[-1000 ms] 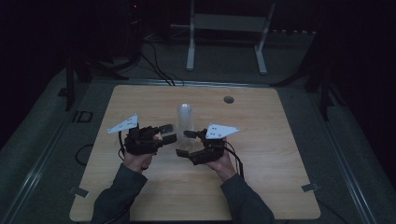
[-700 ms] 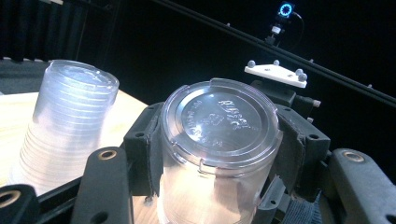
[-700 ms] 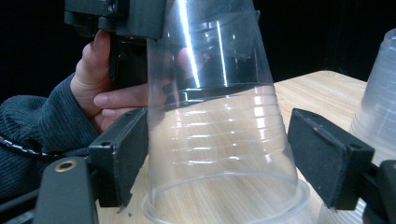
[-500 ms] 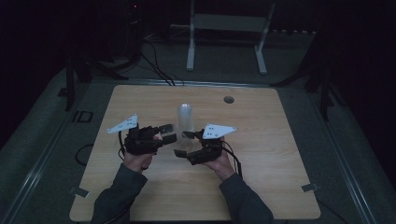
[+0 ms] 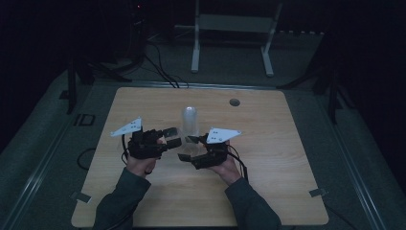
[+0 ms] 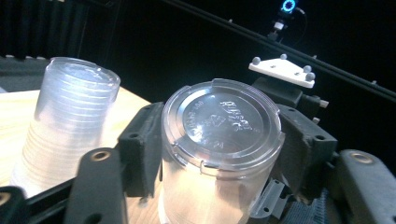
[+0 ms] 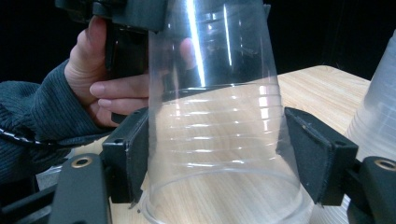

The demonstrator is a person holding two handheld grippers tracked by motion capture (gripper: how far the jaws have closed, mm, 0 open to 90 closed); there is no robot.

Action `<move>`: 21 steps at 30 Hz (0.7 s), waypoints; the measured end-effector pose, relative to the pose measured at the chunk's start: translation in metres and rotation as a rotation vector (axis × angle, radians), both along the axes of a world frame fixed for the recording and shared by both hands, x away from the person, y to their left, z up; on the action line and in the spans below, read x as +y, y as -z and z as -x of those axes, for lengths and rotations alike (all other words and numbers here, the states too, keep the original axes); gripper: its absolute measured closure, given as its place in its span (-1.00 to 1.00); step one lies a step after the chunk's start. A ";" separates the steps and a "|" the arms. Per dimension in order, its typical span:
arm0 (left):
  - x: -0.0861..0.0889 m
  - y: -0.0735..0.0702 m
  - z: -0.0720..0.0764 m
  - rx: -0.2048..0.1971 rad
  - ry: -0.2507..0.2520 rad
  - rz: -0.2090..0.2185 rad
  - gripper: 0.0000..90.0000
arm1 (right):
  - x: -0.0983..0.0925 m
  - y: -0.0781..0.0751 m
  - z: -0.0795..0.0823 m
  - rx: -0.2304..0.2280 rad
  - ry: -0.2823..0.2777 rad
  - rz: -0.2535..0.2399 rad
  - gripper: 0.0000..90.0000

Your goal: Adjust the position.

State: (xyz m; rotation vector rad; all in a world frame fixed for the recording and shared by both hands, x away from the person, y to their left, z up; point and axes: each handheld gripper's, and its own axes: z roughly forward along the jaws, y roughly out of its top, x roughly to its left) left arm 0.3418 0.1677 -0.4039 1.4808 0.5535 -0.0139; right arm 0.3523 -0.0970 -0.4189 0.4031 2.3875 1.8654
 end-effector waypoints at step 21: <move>0.003 -0.013 0.007 -0.060 -0.084 -0.126 -0.47 | -0.003 -0.001 0.000 -0.016 0.007 0.062 -0.38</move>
